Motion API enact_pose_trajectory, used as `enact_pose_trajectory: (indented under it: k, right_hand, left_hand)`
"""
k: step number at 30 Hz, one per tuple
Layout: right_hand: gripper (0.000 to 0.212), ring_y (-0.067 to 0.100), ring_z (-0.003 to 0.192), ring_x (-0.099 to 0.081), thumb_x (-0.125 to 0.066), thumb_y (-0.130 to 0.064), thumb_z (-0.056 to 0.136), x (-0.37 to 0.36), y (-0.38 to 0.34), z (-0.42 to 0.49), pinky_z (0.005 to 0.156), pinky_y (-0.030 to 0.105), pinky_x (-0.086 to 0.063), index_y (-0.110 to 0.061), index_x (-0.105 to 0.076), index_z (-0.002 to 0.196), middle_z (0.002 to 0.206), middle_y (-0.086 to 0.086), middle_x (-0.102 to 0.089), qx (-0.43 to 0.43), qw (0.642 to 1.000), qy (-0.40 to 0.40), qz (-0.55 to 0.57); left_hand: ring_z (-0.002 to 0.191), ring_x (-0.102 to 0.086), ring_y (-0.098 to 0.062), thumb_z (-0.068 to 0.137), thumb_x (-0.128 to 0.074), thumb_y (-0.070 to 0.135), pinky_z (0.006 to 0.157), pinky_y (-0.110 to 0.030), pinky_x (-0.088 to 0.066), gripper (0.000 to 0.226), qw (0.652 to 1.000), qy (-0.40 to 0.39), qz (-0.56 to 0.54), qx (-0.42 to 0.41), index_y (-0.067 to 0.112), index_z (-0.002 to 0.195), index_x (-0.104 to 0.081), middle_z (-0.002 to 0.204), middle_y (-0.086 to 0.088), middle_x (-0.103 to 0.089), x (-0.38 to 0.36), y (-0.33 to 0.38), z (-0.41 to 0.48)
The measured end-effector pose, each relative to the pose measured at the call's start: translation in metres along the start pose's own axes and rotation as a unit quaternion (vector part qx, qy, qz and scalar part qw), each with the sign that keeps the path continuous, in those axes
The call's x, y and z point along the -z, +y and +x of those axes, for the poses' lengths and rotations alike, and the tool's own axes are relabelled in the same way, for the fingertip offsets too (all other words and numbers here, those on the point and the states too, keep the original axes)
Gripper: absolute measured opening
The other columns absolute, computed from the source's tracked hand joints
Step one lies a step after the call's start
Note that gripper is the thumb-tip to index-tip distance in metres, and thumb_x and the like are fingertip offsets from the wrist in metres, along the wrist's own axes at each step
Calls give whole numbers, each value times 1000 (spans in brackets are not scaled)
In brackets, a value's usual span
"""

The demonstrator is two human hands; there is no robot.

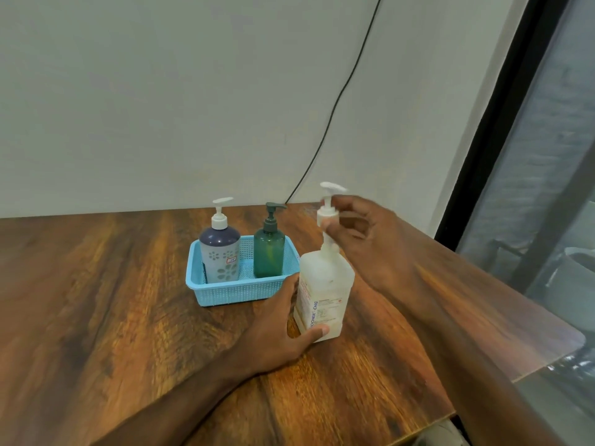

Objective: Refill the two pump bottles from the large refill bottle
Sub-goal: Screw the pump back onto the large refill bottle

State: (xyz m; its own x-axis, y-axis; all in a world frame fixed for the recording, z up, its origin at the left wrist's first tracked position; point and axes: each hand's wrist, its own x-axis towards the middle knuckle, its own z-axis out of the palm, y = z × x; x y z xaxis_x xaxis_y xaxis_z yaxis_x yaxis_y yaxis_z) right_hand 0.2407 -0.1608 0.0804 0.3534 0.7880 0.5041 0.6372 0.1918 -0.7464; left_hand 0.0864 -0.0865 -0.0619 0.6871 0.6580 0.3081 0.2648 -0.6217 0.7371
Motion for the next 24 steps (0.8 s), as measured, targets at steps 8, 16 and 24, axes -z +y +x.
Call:
enact_pose_trajectory:
  k: [8,16,24]
  right_hand:
    - [56,10,113,-65,-72,-51,86,-11,33,-28,95,36,-59,-28,-59,135,135,-9,-65,-41,997,1,-68]
    - [49,-8,103,-61,-75,-52,82,-18,46,-32,79,15,-57,-34,-56,124,119,-25,-62,-11,999,37,-3]
    - [55,10,99,-73,-78,-54,74,-37,73,-42,73,27,-61,-40,-59,124,112,-15,-73,-76,974,-58,203]
  left_hand:
    - [115,-29,33,81,-75,62,81,9,-32,88,1000,-6,-1,5,56,140,-9,130,47,-28,0,0,1]
    - [138,-37,14,86,-67,66,108,-16,-43,78,998,26,-55,-25,61,145,-16,147,41,-35,8,10,-4]
    - [120,-58,0,88,-63,60,94,-26,-55,51,974,177,-120,-70,39,132,-51,126,27,-58,29,69,21]
